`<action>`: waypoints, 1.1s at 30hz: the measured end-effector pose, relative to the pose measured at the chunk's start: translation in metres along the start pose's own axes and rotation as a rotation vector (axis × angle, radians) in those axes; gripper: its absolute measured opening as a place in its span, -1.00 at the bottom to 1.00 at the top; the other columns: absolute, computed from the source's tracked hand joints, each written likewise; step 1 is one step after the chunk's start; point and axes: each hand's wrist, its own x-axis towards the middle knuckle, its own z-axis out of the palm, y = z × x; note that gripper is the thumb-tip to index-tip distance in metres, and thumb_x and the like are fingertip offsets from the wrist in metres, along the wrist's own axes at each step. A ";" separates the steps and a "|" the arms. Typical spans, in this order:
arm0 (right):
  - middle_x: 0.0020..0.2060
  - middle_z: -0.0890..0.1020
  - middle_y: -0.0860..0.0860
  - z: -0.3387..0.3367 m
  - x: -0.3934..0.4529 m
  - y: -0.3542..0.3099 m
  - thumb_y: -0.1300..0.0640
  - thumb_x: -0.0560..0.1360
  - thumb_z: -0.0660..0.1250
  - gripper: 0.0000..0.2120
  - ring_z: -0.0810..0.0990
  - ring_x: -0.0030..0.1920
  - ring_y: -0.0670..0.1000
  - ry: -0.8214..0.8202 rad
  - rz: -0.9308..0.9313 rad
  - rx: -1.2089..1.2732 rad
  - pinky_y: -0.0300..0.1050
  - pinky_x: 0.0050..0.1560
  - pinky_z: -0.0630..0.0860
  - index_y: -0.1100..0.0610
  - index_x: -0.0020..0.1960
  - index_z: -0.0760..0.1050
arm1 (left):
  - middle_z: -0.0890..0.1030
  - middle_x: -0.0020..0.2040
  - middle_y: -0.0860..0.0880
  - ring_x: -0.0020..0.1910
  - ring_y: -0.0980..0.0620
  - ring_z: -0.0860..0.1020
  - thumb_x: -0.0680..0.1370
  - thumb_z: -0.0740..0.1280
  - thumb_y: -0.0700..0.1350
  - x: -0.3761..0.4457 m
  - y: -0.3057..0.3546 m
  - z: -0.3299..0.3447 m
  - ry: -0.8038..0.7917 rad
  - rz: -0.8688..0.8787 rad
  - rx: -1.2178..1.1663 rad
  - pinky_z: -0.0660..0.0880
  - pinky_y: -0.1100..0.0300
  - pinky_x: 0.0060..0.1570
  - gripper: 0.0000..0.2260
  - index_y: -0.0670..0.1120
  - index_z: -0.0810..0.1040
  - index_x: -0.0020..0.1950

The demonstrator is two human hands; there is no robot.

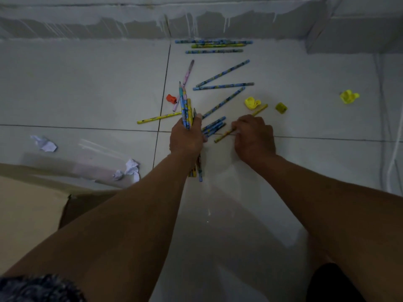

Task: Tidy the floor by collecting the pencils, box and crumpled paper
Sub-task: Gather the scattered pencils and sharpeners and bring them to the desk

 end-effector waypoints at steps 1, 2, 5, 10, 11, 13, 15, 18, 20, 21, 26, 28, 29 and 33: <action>0.12 0.58 0.03 -0.002 -0.002 -0.001 0.22 0.49 0.28 -0.76 0.46 0.20 0.18 0.005 -0.004 -0.040 0.06 0.10 0.32 0.05 0.11 0.60 | 0.56 -0.45 0.03 -0.38 -0.01 0.57 0.60 0.32 0.12 -0.001 0.001 0.002 0.008 -0.001 0.000 0.61 -0.05 -0.16 -0.76 0.00 0.51 -0.16; 0.05 0.59 0.03 -0.003 -0.004 -0.001 0.21 0.50 0.29 -0.81 0.46 0.16 0.18 0.013 -0.010 -0.064 0.06 0.07 0.31 0.04 0.05 0.61 | 0.54 -0.40 -0.02 -0.40 0.00 0.54 0.60 0.32 0.11 -0.002 0.001 0.003 0.016 -0.005 -0.003 0.61 -0.04 -0.20 -0.74 -0.04 0.52 -0.15; -0.05 0.61 0.04 -0.004 -0.012 0.001 0.16 0.52 0.30 -0.88 0.47 0.08 0.18 0.029 -0.051 -0.096 0.07 0.04 0.30 0.05 -0.04 0.61 | 0.53 -0.33 -0.06 -0.43 0.02 0.48 0.57 0.39 0.09 -0.003 -0.001 0.004 0.028 -0.010 0.020 0.56 0.10 -0.36 -0.73 -0.12 0.56 -0.09; 0.01 0.58 0.03 -0.005 -0.022 -0.003 0.05 0.57 0.24 -0.85 0.51 0.09 0.15 -0.052 0.004 -0.043 0.06 0.08 0.32 0.00 0.05 0.57 | 0.54 -0.40 -0.02 -0.44 0.02 0.46 0.38 0.58 0.02 -0.002 -0.004 0.001 -0.002 -0.028 0.112 0.52 0.09 -0.29 -0.75 -0.01 0.55 -0.32; 0.01 0.58 0.03 -0.005 -0.022 -0.005 0.04 0.57 0.24 -0.85 0.52 0.09 0.14 -0.057 0.039 0.015 0.06 0.09 0.35 0.00 0.06 0.57 | 0.53 -0.42 -0.02 -0.47 0.03 0.45 0.37 0.59 0.02 -0.002 -0.004 0.000 -0.006 -0.036 0.111 0.50 0.13 -0.32 -0.74 -0.02 0.55 -0.33; -0.02 0.61 0.04 -0.005 -0.020 -0.011 0.05 0.55 0.29 -0.86 0.57 0.05 0.11 -0.036 0.102 0.192 0.05 0.09 0.45 0.01 0.04 0.59 | 0.48 -0.48 0.00 -0.53 0.05 0.39 0.31 0.62 0.08 -0.002 0.000 -0.004 -0.010 -0.055 0.094 0.41 0.18 -0.37 -0.69 -0.03 0.54 -0.36; -0.07 0.66 0.03 -0.005 -0.016 -0.020 0.08 0.52 0.35 -0.90 0.62 -0.04 0.04 -0.014 0.132 0.384 -0.01 0.03 0.54 0.05 0.00 0.62 | 0.43 -0.53 0.03 -0.57 0.06 0.33 0.25 0.64 0.13 -0.003 0.005 -0.009 -0.010 -0.094 0.063 0.36 0.21 -0.43 -0.62 -0.01 0.49 -0.41; -0.16 0.67 -0.05 -0.007 -0.011 -0.040 0.12 0.51 0.41 -0.92 0.62 -0.14 -0.07 -0.046 0.130 0.592 -0.19 -0.05 0.56 0.08 -0.03 0.65 | 0.36 -0.53 0.03 -0.58 0.07 0.27 0.26 0.64 0.17 -0.008 0.012 -0.017 -0.012 -0.182 0.007 0.32 0.26 -0.51 -0.53 -0.01 0.38 -0.38; -0.17 0.67 -0.07 -0.007 -0.009 -0.056 0.13 0.51 0.42 -0.92 0.63 -0.13 -0.09 -0.083 0.119 0.712 -0.24 -0.06 0.55 0.08 -0.01 0.66 | 0.37 -0.42 0.00 -0.51 0.07 0.29 0.28 0.61 0.19 -0.010 0.018 -0.022 -0.024 -0.246 -0.026 0.30 0.26 -0.54 -0.54 -0.07 0.44 -0.24; -0.17 0.67 -0.06 -0.007 -0.008 -0.062 0.13 0.51 0.42 -0.91 0.64 -0.13 -0.09 -0.089 0.116 0.755 -0.22 -0.05 0.55 0.08 -0.01 0.67 | 0.40 -0.37 -0.03 -0.47 0.06 0.31 0.31 0.60 0.19 -0.010 0.020 -0.025 -0.027 -0.271 -0.039 0.31 0.25 -0.53 -0.55 -0.09 0.49 -0.15; -0.20 0.68 -0.06 -0.001 -0.003 -0.080 0.10 0.51 0.41 -0.90 0.66 -0.12 -0.07 -0.115 0.127 0.804 -0.17 -0.01 0.58 0.08 -0.03 0.69 | 0.52 -0.24 -0.05 -0.39 0.03 0.39 0.39 0.56 0.16 0.003 0.013 -0.046 0.033 -0.277 -0.076 0.36 0.24 -0.47 -0.55 -0.17 0.62 0.03; -0.17 0.68 -0.05 0.002 0.000 -0.079 0.09 0.53 0.39 -0.88 0.65 -0.10 -0.08 -0.104 0.111 0.723 -0.20 0.00 0.56 0.08 0.00 0.68 | 0.50 -0.29 -0.04 -0.42 0.03 0.38 0.41 0.55 0.15 0.009 0.005 -0.055 0.082 -0.260 -0.079 0.36 0.23 -0.45 -0.60 -0.16 0.63 -0.02; -0.14 0.69 -0.04 0.005 0.002 -0.080 0.10 0.53 0.38 -0.87 0.65 -0.08 -0.08 -0.107 0.080 0.668 -0.22 0.02 0.55 0.09 0.01 0.68 | 0.51 -0.31 -0.02 -0.42 0.03 0.39 0.41 0.54 0.14 0.013 0.002 -0.062 0.115 -0.255 -0.080 0.37 0.22 -0.41 -0.62 -0.16 0.64 -0.04; -0.05 0.67 0.02 0.014 0.004 -0.068 0.12 0.52 0.35 -0.84 0.62 -0.03 0.01 -0.148 -0.088 0.368 -0.13 0.04 0.52 0.05 0.05 0.66 | 0.61 -0.25 -0.03 -0.33 -0.01 0.51 0.43 0.49 0.12 0.018 -0.009 -0.071 0.176 -0.231 -0.055 0.43 0.18 -0.26 -0.68 -0.12 0.66 -0.05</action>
